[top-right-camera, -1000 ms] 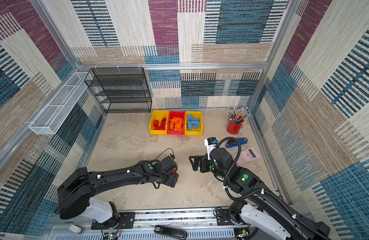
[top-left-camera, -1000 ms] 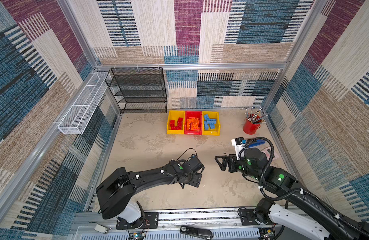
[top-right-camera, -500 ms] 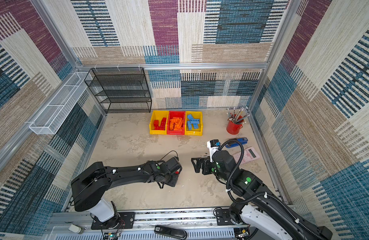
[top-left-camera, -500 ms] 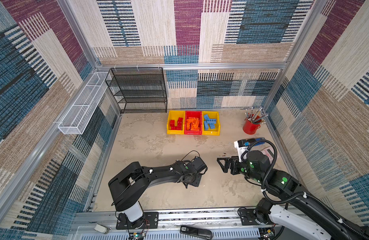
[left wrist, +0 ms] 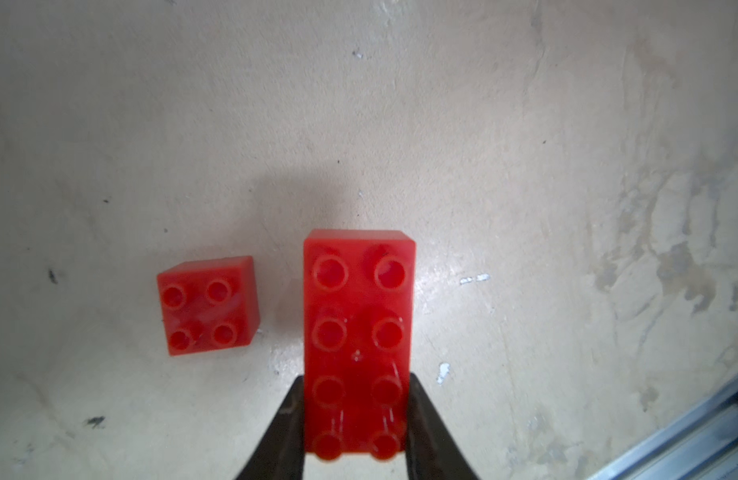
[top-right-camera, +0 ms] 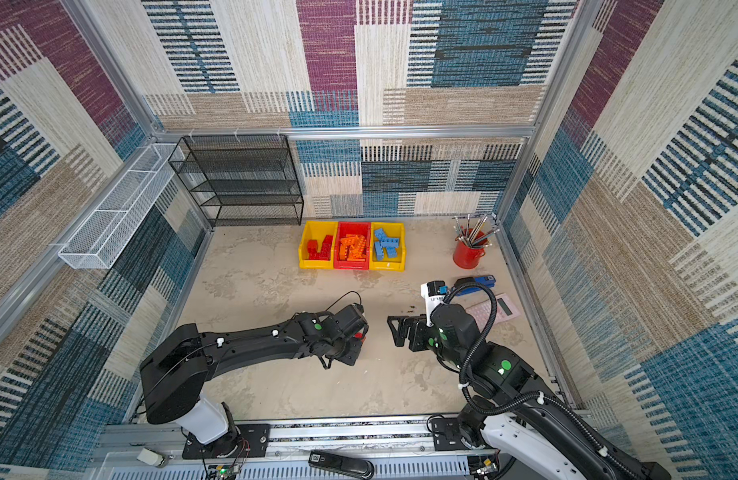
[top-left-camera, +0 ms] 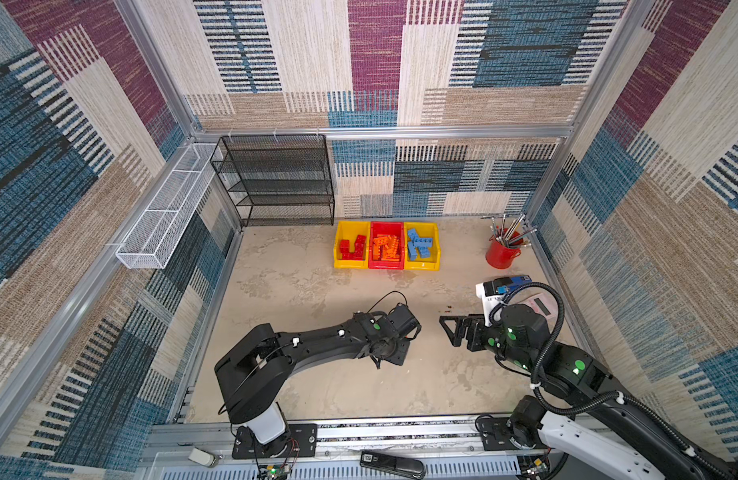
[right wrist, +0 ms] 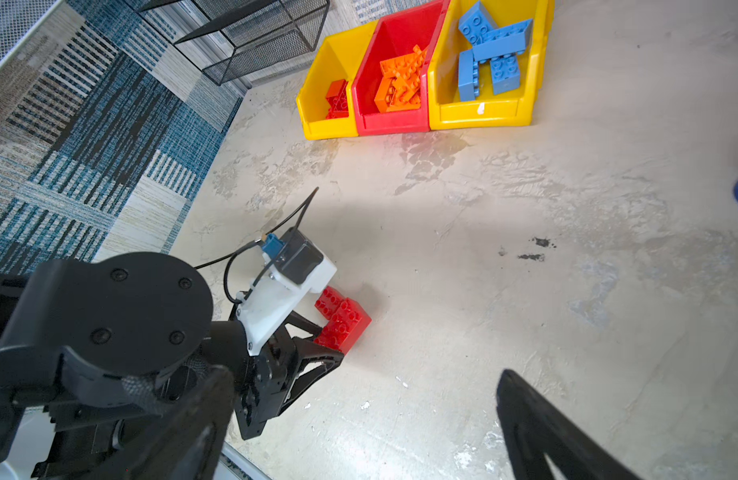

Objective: Sort the legos into containers by color
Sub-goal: 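Carry the red 2x4 brick with the left gripper into the yellow bin and release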

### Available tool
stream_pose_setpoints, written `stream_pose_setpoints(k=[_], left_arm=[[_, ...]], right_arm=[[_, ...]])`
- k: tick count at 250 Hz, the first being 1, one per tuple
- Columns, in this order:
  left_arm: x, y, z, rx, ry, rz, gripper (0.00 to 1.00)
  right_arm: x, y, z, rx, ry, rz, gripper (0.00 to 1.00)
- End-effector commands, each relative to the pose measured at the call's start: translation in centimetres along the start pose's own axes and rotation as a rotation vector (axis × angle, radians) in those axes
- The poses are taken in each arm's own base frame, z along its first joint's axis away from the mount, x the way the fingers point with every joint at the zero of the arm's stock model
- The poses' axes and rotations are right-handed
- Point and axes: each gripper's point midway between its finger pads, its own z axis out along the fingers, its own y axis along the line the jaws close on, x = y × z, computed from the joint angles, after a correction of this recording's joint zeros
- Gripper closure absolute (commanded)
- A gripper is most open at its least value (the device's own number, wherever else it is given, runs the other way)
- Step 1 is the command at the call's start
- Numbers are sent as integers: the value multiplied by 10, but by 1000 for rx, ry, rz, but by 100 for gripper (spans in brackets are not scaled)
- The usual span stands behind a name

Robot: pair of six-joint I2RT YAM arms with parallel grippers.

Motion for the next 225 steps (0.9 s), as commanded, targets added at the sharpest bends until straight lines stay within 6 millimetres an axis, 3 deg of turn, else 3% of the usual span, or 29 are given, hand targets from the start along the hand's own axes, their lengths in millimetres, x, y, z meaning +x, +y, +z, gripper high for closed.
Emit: stream_pose_setpoints(k=[1,58,150,184,225], left_arm=[[-12,9,-10,-56,-20,58,65],[-50,29,-32,-86,-73,43,66],[-136,110,-69,-116,-200,-105,65],[-165,144,-66,-127,-215,-173,65],[-200,188,-48,-157,-207,-249,65]], right_arm=[[-6,-1,-5,13,-17,4,1],[-11,2,-1,20,-18,-15,1],[-38,15,11,45,-52,-81,1],[-49,23,26,54,-49,-128,1],[-63,31,48,80,-39,-189,1]])
